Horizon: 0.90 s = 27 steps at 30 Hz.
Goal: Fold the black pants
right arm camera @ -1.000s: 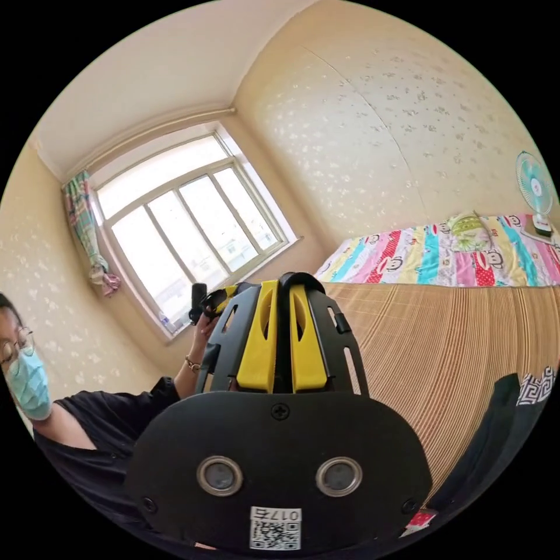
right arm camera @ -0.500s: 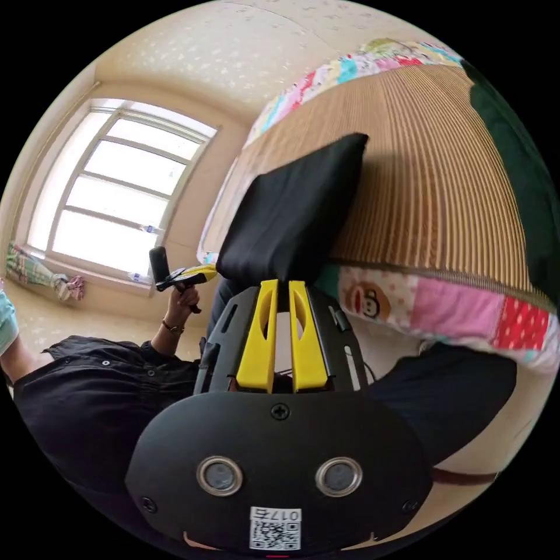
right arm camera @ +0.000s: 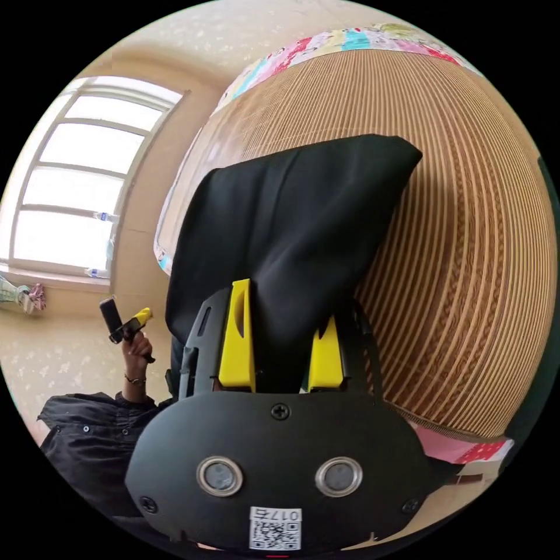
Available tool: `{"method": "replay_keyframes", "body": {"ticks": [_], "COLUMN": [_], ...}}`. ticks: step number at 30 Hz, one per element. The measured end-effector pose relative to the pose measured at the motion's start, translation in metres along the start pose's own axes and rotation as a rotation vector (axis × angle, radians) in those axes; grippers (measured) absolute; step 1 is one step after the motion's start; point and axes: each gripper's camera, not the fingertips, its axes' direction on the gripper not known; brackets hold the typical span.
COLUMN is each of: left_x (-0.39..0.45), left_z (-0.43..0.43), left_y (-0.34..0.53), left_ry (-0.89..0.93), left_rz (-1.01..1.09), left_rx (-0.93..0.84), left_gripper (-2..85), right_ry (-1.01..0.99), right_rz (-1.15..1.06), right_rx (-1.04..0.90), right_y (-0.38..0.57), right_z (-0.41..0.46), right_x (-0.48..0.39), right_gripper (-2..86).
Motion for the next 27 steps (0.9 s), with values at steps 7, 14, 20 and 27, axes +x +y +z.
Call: {"method": "replay_keyframes", "body": {"ticks": [7, 14, 20, 27], "left_x": [-0.037, -0.028, -0.036, -0.07], "left_z": [-0.032, -0.101, -0.152, -0.121], "left_y": [0.054, 0.109, 0.144, 0.097], "left_ry": [0.056, -0.069, -0.188, -0.17], "left_rz": [-0.143, -0.208, -0.246, -0.173], "left_rx": [0.095, 0.169, 0.257, 0.2], "left_gripper": [-0.6, -0.5, 3.4, 4.4], "right_ry": [-0.146, -0.229, -0.379, -0.354], "right_rz": [0.003, 0.022, -0.219, -0.455], "right_rx": [-0.034, -0.025, -0.093, -0.155], "right_y": [-0.103, -0.181, -0.188, -0.015], "right_z": [0.108, 0.233, 0.256, 0.177], "right_x": [-0.115, -0.255, -0.312, -0.187], "right_gripper": [11.1, 11.4, 11.4, 2.2]}}
